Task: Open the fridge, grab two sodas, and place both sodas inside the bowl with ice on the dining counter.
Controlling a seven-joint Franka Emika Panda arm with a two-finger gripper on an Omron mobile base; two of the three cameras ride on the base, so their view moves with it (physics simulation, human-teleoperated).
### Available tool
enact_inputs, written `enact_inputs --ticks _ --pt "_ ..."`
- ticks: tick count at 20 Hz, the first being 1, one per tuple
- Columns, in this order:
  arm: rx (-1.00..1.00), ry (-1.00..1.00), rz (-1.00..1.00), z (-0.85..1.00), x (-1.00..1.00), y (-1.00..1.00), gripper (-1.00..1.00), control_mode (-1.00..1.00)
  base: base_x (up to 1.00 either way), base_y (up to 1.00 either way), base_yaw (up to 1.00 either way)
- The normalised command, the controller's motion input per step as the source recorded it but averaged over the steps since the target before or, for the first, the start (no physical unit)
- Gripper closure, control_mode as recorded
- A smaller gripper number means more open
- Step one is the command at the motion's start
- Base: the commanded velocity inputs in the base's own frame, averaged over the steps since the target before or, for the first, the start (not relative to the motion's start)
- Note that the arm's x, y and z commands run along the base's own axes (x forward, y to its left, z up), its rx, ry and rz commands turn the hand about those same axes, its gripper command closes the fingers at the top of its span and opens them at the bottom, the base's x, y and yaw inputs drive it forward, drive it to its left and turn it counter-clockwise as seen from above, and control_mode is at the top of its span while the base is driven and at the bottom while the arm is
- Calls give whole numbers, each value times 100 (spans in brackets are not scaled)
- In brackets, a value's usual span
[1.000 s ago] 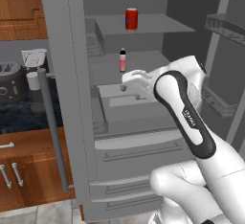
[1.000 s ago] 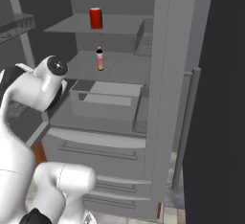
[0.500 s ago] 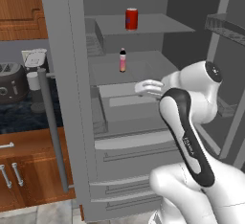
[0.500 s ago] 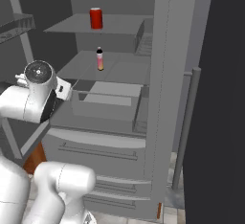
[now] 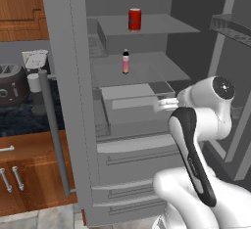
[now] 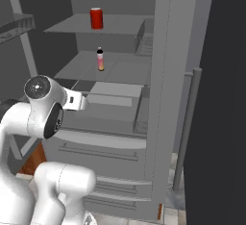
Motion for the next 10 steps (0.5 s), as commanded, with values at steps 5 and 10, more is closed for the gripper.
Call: enact_inputs --ticks 5,10 --pt "-17 0 0 -27 0 -8 -100 -100 0 0 0" --pt "-5 0 0 -5 0 0 -100 -100 0 0 0"
